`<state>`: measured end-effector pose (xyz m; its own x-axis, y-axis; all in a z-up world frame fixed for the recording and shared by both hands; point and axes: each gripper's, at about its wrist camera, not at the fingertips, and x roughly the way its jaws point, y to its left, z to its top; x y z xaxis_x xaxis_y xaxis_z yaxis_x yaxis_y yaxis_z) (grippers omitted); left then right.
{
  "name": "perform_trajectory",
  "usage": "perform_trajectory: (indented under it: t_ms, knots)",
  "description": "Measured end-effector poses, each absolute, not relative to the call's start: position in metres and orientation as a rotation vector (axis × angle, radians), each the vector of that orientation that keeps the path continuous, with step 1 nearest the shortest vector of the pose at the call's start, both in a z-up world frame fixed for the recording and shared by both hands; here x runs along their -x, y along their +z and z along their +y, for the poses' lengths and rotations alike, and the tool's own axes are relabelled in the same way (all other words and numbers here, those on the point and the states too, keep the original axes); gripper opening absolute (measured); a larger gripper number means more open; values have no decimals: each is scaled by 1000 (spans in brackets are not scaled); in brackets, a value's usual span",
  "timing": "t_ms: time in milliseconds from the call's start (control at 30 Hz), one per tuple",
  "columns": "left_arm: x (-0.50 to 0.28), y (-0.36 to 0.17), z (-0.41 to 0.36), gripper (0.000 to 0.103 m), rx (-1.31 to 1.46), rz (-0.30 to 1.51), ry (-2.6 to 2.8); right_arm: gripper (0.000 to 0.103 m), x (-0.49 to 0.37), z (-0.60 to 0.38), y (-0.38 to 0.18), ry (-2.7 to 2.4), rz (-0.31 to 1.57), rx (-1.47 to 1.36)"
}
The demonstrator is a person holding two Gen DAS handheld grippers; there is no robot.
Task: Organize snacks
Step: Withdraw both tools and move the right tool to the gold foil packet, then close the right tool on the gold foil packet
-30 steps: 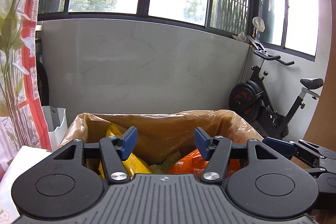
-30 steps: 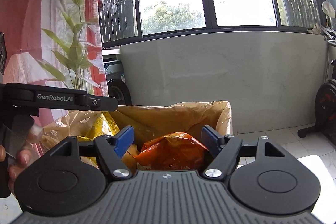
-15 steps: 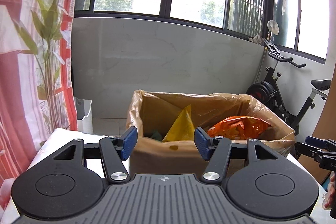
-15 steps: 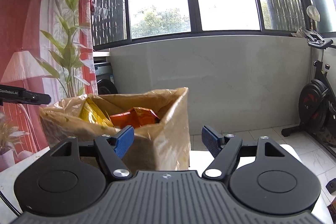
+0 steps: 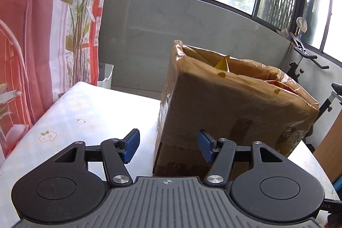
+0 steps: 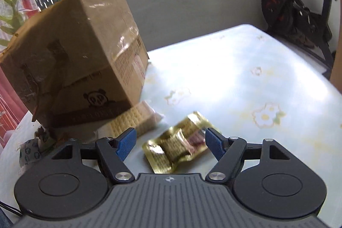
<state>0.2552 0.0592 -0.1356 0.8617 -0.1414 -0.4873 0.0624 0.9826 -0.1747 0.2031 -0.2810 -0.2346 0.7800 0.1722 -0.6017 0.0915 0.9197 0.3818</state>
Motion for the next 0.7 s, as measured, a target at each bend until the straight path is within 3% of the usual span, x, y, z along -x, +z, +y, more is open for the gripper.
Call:
perform_trajectory:
  t_ms: [700]
  knots:
    - [-246,-166,55,62,166,599,-95,79,-230,-239,-246,11,675,-83]
